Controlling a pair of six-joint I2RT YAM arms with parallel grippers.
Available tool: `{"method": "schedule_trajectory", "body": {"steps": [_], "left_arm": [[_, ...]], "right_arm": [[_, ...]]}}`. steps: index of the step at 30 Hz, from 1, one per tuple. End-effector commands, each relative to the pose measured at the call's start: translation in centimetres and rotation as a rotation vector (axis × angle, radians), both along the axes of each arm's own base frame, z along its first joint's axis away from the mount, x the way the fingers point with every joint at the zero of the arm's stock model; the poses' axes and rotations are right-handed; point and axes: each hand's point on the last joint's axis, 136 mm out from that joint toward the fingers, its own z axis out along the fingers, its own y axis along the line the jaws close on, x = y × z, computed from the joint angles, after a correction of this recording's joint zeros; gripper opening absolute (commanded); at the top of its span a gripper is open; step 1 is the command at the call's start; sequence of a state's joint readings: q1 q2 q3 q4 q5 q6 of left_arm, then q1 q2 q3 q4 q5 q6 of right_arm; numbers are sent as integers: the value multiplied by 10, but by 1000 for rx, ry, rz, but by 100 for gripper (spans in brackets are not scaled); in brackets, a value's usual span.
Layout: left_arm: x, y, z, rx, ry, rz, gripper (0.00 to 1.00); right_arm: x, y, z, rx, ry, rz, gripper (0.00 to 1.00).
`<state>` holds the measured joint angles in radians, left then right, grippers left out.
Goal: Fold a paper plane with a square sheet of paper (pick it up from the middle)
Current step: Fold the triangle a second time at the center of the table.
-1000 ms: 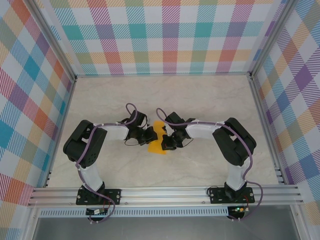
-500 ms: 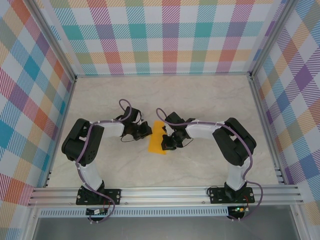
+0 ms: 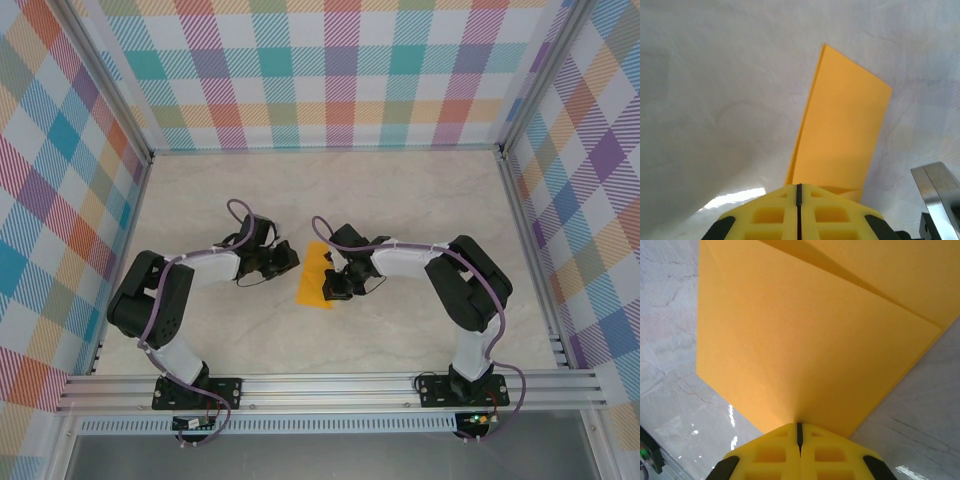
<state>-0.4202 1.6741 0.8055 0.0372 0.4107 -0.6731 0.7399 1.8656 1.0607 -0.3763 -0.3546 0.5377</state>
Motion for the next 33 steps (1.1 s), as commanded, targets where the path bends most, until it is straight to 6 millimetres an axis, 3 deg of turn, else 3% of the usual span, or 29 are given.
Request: {"method": "schedule_trajectory", "body": {"steps": [1, 7, 14, 22, 27, 33], "left_arm": [[-12, -16, -1, -23, 20, -35, 8], [-13, -26, -16, -23, 63, -51, 7], [-16, -20, -33, 24, 109, -36, 5], [-19, -13, -35, 63, 126, -25, 5], [-20, -12, -38, 66, 134, -23, 5], [-21, -12, -38, 71, 139, -21, 5]], "right_arm": [[-19, -31, -24, -155, 73, -15, 1], [-14, -23, -14, -108, 50, -19, 1], [-3, -7, 8, -21, 7, -27, 1], [26, 25, 41, 106, -76, -51, 2], [37, 40, 32, 130, -53, -66, 2], [41, 44, 20, 107, -38, -59, 2]]}}
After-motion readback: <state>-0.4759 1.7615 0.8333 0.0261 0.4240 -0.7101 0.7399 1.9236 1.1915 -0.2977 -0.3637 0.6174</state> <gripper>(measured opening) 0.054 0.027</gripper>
